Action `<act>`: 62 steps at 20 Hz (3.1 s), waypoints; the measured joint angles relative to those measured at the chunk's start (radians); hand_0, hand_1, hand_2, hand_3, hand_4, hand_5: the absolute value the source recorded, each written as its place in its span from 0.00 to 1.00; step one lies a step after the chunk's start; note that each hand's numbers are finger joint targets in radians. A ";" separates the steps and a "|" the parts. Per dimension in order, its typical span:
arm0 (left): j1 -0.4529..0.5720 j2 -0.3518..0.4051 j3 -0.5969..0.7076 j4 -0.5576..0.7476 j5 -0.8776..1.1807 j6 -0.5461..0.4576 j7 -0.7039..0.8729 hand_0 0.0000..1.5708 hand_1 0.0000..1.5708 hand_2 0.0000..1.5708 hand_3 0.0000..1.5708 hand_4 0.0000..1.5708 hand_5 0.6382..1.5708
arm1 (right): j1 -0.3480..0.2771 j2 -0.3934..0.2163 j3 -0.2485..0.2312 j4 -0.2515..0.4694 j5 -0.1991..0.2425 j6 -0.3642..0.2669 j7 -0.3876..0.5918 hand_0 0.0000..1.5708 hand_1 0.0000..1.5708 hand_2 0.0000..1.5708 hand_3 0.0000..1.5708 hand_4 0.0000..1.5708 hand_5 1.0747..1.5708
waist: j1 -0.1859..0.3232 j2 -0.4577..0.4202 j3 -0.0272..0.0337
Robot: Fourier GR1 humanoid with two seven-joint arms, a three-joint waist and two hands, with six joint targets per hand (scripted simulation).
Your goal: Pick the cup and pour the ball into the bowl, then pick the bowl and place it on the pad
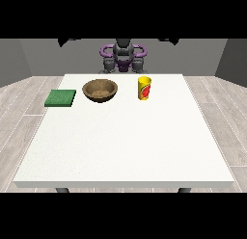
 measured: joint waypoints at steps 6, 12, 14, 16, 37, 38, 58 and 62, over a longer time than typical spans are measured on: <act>-0.062 -0.002 0.028 0.074 -0.013 0.001 -0.112 0.00 0.00 0.00 0.00 0.00 0.96 | -0.038 0.015 -0.011 0.032 0.009 0.022 -0.080 0.00 0.00 0.00 0.00 0.00 1.00 | -0.007 0.109 0.0003; -0.094 -0.029 0.028 0.212 -0.058 0.006 -0.296 0.00 0.00 0.00 0.00 0.00 0.95 | -0.069 0.040 -0.001 0.089 0.045 0.027 -0.178 0.00 0.00 0.00 0.00 0.00 1.00 | -0.023 0.201 0.0002; -0.083 -0.046 0.024 0.273 -0.075 0.008 -0.376 0.00 0.00 0.00 0.00 0.00 0.94 | -0.078 0.024 -0.014 0.096 0.034 0.043 -0.179 0.00 0.00 0.00 0.00 0.00 1.00 | -0.030 0.213 0.0002; -0.095 -0.072 0.022 0.336 -0.097 0.029 -0.461 0.00 0.00 0.00 0.00 0.00 0.95 | -0.092 0.033 -0.004 0.092 0.046 0.040 -0.200 0.00 0.00 0.00 0.00 0.00 1.00 | -0.046 0.250 0.0001; -0.386 -0.065 0.123 1.004 -0.118 0.125 -0.939 0.00 0.00 0.00 0.00 0.00 0.95 | -0.164 0.000 -0.034 0.206 0.047 0.122 -0.336 0.00 0.00 0.00 0.00 0.00 1.00 | -0.113 0.391 -0.0002; -0.401 -0.074 0.118 1.016 -0.121 0.135 -0.945 0.00 0.00 0.00 0.00 0.00 0.95 | -0.176 0.001 -0.037 0.226 0.053 0.117 -0.349 0.00 0.00 0.00 0.00 0.00 1.00 | -0.107 0.397 -0.0002; -0.421 0.051 -0.022 1.058 -0.420 0.479 -0.793 0.92 0.92 1.00 1.00 1.00 0.71 | -0.191 -0.093 -0.110 0.349 -0.004 0.171 -0.256 0.00 0.00 0.00 0.00 0.00 1.00 | -0.098 0.216 0.0056; -0.519 0.170 -0.070 1.072 -0.521 0.480 -0.599 0.93 0.93 1.00 1.00 1.00 0.70 | -0.175 -0.078 -0.100 0.395 0.013 0.170 -0.267 0.00 0.00 0.00 0.00 0.00 0.99 | -0.088 0.165 0.0047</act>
